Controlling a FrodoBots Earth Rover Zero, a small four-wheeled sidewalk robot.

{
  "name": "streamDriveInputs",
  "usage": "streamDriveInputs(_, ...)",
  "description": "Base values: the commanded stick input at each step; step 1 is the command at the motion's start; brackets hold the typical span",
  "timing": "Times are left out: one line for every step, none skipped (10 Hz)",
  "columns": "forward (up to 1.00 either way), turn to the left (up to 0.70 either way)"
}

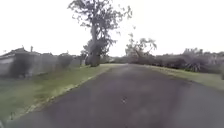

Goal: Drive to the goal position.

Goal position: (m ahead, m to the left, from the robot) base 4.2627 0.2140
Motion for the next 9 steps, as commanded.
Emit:
streamDriveInputs(0.70,-0.35)
streamDriveInputs(0.70,-0.35)
streamDriveInputs(0.70,-0.35)
streamDriveInputs(0.70,-0.35)
streamDriveInputs(0.70,-0.35)
streamDriveInputs(0.70,-0.35)
streamDriveInputs(0.70,-0.25)
streamDriveInputs(0.70,-0.08)
streamDriveInputs(0.70,0.00)
